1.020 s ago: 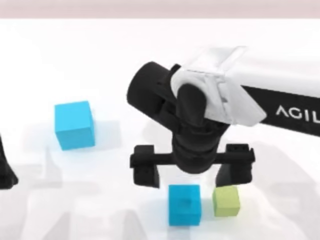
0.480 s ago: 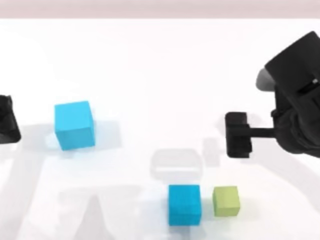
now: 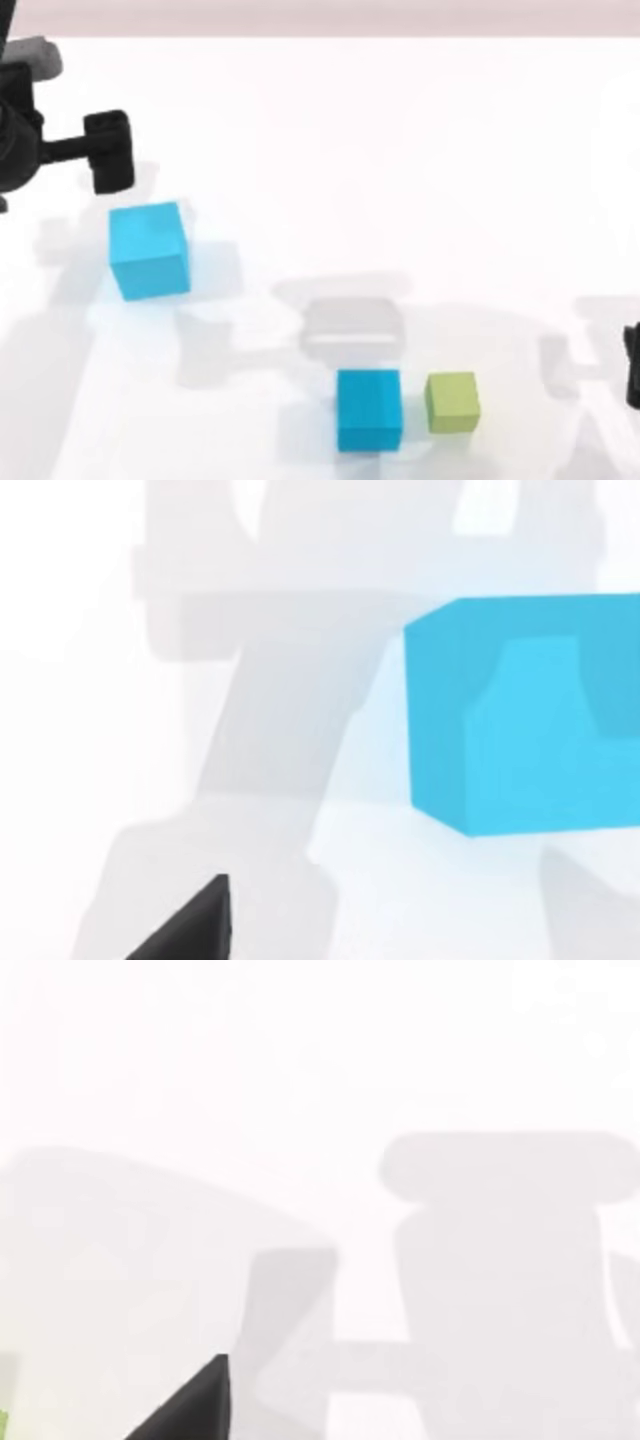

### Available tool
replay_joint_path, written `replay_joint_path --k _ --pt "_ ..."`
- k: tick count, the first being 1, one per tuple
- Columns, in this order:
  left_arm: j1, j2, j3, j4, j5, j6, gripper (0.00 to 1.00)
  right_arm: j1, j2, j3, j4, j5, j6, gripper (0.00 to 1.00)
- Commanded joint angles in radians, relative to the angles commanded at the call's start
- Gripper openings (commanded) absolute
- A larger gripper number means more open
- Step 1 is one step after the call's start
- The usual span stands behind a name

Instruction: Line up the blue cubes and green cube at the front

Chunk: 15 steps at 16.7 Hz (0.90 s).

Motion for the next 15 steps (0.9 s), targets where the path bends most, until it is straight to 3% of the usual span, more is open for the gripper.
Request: replay_joint_path --k 8,15 --pt "-0.072 0.511 0.438 -0.300 0.004 -0.112 1.00 -0.251 -0.579 -0.342 0.403 -0.091 -0.218 1.00" --pt "-0.081 0.572 0.496 -0.334 0.006 -0.126 1.00 -0.283 -0.645 -0.368 0.467 -0.105 -0.244 1.00"
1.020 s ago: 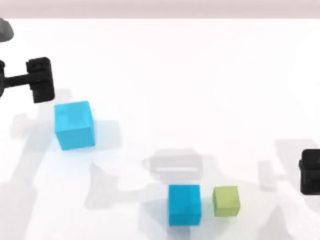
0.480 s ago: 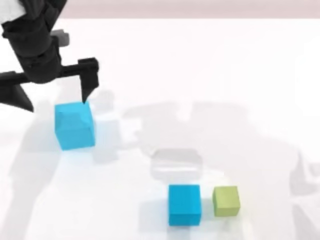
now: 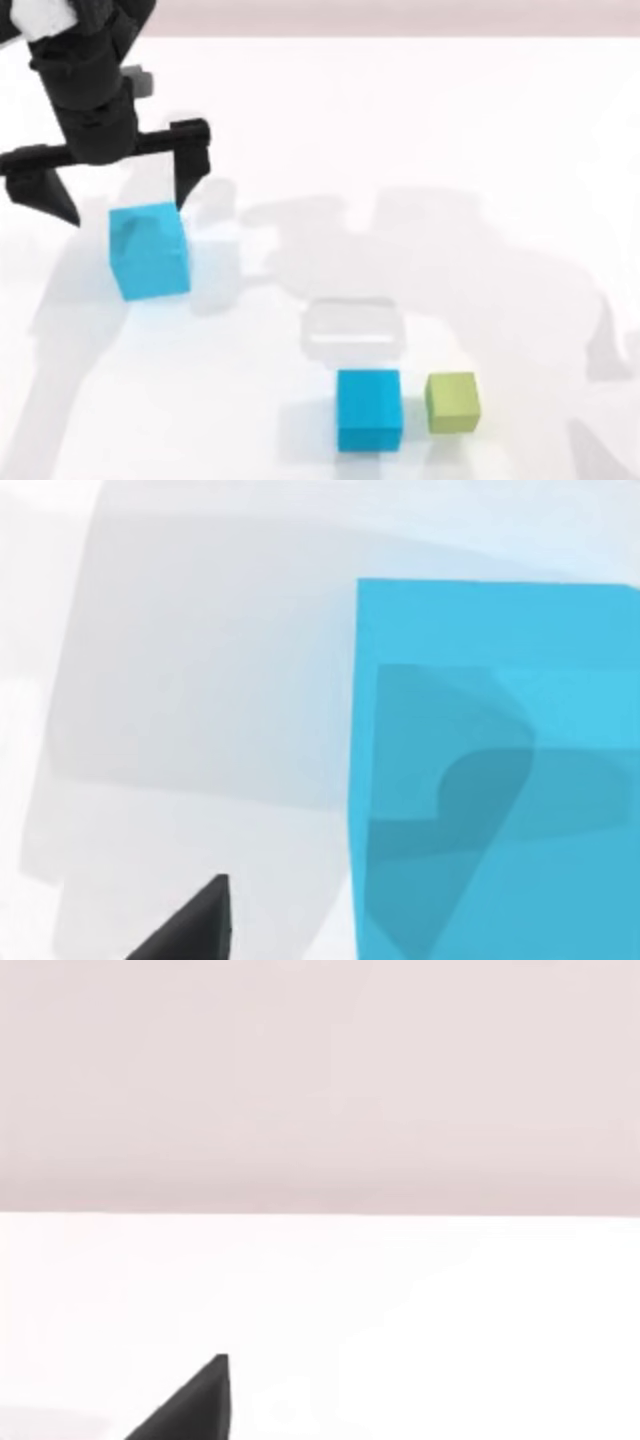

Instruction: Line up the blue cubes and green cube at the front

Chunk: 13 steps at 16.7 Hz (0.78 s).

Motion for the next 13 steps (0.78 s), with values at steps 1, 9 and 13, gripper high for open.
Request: replay_joint_path --k 1,9,13 --pt "0.005 -0.001 -0.001 0.001 0.000 0.001 1.00 0.000 0.000 0.000 0.000 0.000 0.000 1.00" --pt "0.002 0.075 -0.164 0.245 0.001 0.004 1.00 0.000 0.000 0.000 0.000 0.000 0.000 1.00" --pt "0.002 0.101 -0.215 0.316 0.001 0.003 1.00 0.000 0.000 0.000 0.000 0.000 0.000 1.00"
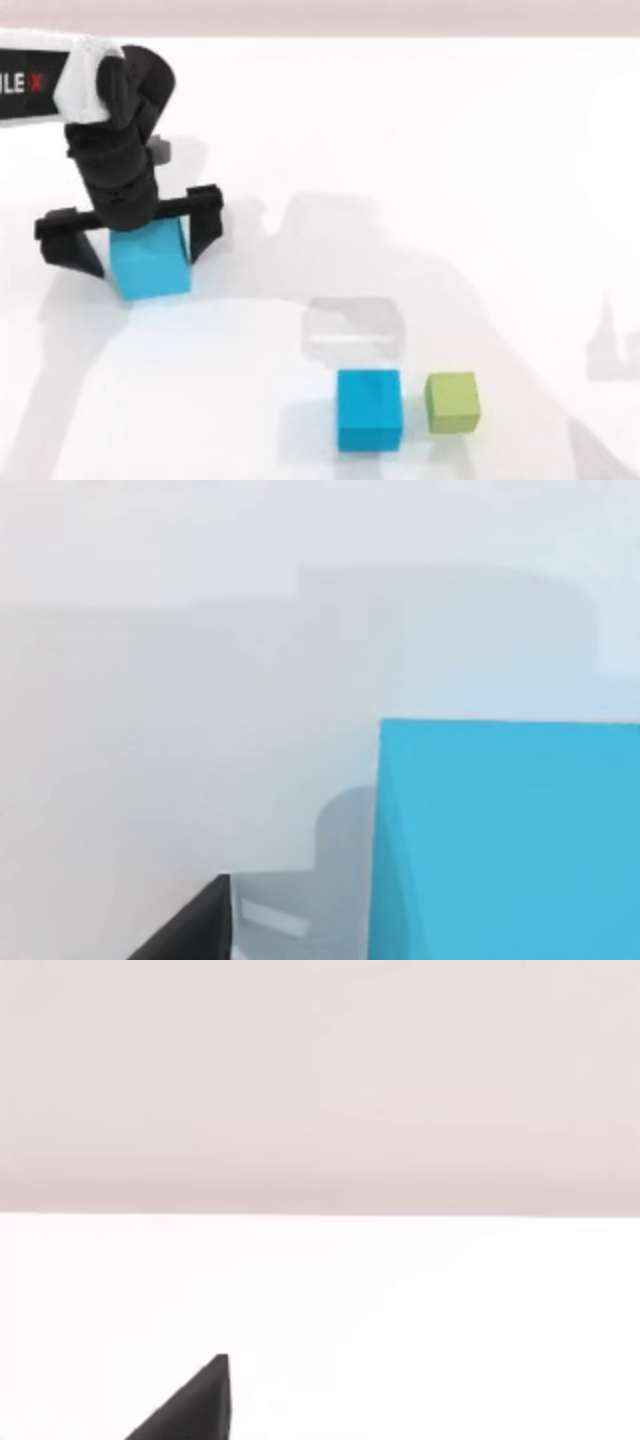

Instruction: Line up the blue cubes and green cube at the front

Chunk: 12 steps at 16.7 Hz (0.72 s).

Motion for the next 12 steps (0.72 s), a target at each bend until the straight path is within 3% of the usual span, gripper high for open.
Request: replay_joint_path --k 3,12 --pt "0.000 0.000 0.000 0.000 0.000 0.000 1.00 0.000 0.000 0.000 0.000 0.000 0.000 1.00" --pt "0.000 0.000 0.000 0.000 0.000 0.000 0.32 0.000 0.000 0.000 0.000 0.000 0.000 1.00"
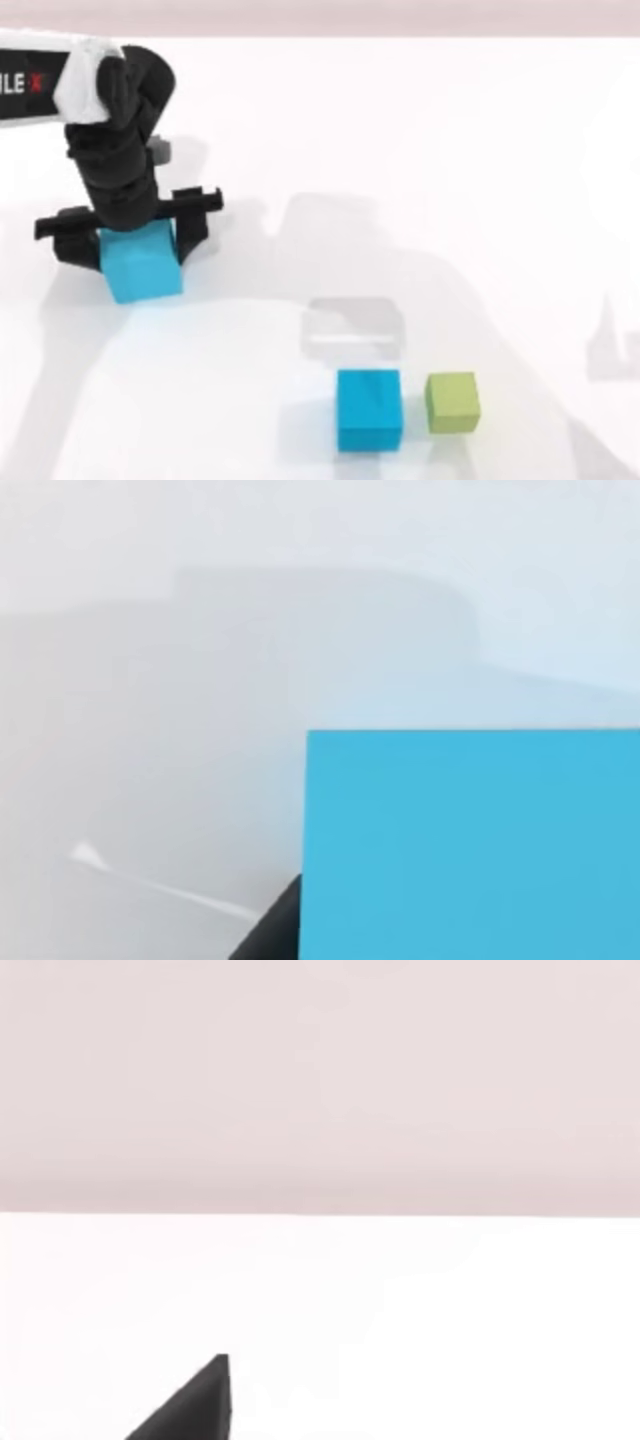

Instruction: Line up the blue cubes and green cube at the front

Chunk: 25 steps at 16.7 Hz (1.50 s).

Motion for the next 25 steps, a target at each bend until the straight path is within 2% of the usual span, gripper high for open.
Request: replay_joint_path --k 4,5,14,21,25 --pt "0.000 0.000 0.000 0.000 0.000 0.000 0.02 0.000 0.000 0.000 0.000 0.000 0.000 1.00" --pt "0.000 0.000 0.000 0.000 0.000 0.000 0.00 0.000 0.000 0.000 0.000 0.000 0.000 1.00" --pt "0.002 -0.008 0.004 -0.007 -0.002 0.002 0.00 0.000 0.000 0.000 0.000 0.000 0.000 1.00" --pt "0.017 -0.075 0.136 -0.216 -0.003 -0.001 0.00 0.000 0.000 0.000 0.000 0.000 0.000 1.00" --pt "0.020 -0.092 0.160 -0.247 -0.003 0.000 0.00 0.000 0.000 0.000 0.000 0.000 0.000 1.00"
